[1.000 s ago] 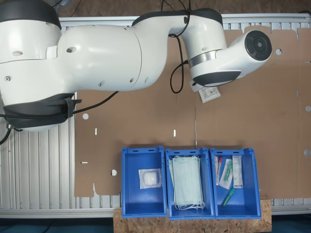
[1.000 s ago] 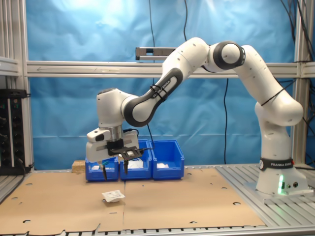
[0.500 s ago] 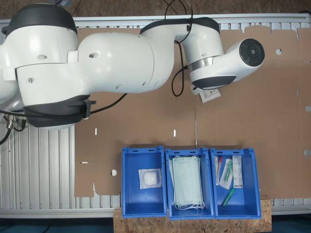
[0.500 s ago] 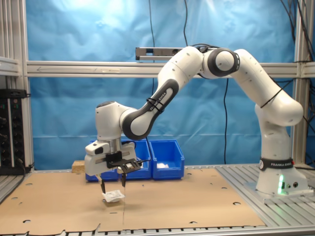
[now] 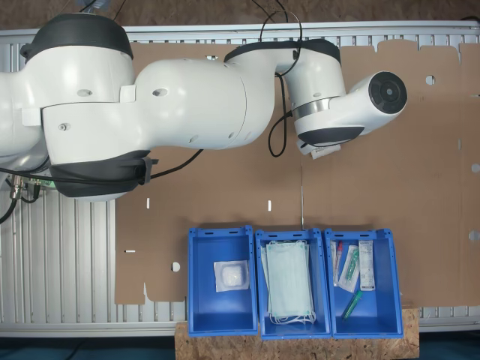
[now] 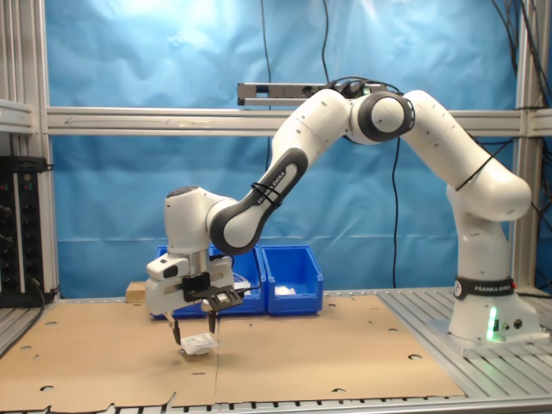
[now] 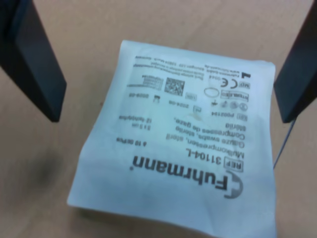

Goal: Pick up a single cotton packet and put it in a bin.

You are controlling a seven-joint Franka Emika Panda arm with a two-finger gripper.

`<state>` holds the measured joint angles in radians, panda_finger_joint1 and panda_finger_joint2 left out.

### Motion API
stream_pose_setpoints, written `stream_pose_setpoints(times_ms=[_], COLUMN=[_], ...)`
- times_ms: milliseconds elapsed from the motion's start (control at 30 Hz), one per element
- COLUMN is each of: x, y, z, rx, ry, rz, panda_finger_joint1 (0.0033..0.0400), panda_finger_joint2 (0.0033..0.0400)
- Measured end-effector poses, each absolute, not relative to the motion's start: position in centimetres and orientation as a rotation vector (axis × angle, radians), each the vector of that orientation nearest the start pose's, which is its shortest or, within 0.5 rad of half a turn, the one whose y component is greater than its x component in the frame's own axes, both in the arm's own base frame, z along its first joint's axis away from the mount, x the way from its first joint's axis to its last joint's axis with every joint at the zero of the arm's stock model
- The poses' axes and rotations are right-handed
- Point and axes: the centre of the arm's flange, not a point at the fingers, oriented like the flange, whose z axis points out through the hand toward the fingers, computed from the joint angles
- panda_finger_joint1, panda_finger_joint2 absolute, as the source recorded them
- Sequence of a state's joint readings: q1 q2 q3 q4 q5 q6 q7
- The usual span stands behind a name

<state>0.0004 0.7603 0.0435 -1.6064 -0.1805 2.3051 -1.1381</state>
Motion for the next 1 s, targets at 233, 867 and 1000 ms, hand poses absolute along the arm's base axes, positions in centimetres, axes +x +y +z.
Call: stream_pose_setpoints(times_ms=[233,867,1000], x=[68.8,68.9,68.9], y=[0.9,-0.1,0.0], z=[17.8,17.8,17.8], rx=[-2.565,-2.587,-2.596], ry=[-1.927,-1.911,-1.899], rz=[0.168,0.178,0.177], panda_finger_joint1=[0.04,0.04,0.04], panda_finger_joint2=[0.04,0.04,0.04])
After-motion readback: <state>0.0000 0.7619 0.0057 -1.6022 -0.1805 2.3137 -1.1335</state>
